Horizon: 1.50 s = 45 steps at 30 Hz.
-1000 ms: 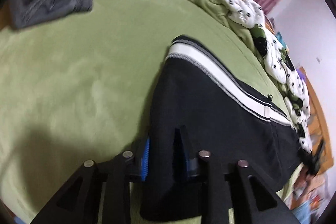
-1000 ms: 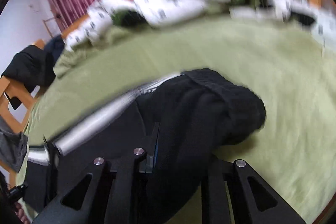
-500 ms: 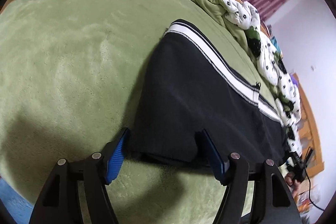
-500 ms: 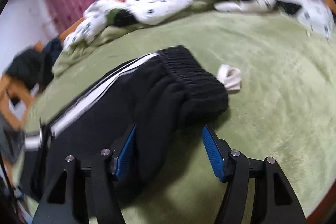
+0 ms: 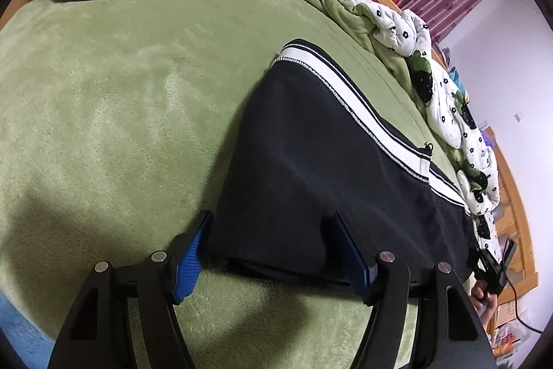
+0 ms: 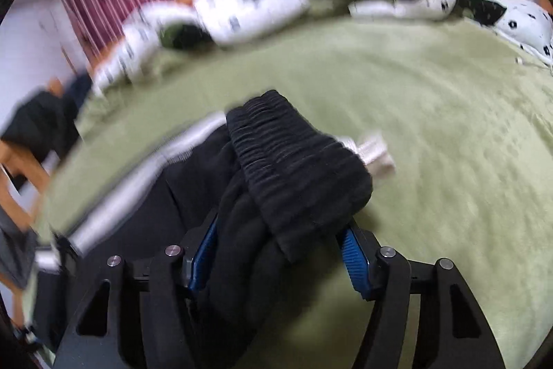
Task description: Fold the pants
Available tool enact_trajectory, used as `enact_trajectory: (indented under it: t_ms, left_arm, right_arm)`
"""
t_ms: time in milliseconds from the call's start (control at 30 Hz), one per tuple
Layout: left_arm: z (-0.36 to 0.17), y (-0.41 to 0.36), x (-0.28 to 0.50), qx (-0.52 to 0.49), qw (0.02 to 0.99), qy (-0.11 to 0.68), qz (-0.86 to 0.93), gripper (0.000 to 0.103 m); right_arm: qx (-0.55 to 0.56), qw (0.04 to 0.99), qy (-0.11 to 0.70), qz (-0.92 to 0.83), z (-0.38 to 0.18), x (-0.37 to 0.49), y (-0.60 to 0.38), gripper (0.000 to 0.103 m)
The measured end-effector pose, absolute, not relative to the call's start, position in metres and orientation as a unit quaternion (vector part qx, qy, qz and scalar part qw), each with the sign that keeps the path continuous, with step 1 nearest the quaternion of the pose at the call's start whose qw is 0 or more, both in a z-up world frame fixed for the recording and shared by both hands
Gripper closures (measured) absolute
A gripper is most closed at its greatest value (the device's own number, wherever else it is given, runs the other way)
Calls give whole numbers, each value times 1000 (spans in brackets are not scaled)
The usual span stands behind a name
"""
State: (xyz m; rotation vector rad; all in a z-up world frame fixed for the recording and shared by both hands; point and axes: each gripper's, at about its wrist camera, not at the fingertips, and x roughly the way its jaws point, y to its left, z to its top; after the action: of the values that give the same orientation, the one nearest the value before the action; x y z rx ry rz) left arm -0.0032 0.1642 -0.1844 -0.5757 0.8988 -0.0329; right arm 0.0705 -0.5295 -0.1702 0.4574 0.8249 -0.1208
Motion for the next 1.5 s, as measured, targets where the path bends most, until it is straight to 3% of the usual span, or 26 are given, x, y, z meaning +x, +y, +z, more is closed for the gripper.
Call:
enact_trajectory:
  t_ms: [133,200,300,467,633,767,933,1100,1167,1367,1500]
  left_arm:
    - [-185,164,-1,-278,863,422,-9,36]
    - [-183,163,1,-273,866,418,9,57]
    - [-166,157,3,-263,875,406,22,80]
    - [-106,104,1,-127,923,360,43,86]
    - [-54,9,3,-15,949,314,-21,87]
    - [-48,-73,3,38,948,303,-91,87]
    - [-86,-163,9,53,922,343,-169,88]
    - [-141,-195,19,22,884,419,-205,88]
    - [-141,-194,10,34,889,407,-206,87]
    - [-109,-155,-12,1,888,390,-244,44]
    - [-88,-98,-30,-19,916,344,-205,41]
  right_arm:
    - [277,882,374,-75,-172,22,-542,36]
    - [259,889,367,-88,-167,7,-532,36]
    - [191,912,345,-110,-151,-5,-507,36]
    - [111,937,312,-113,-139,-17,-479,36]
    - [112,939,315,-80,-145,-18,-482,36]
    - [129,938,313,-72,-151,-24,-490,36]
    - [160,934,314,-58,-153,-33,-503,36]
    - [188,933,303,-48,-149,-38,-510,36]
    - [190,932,307,-40,-149,-38,-507,36]
    - [181,932,313,-8,-142,-33,-478,36]
    - [167,931,325,19,-134,-29,-443,36]
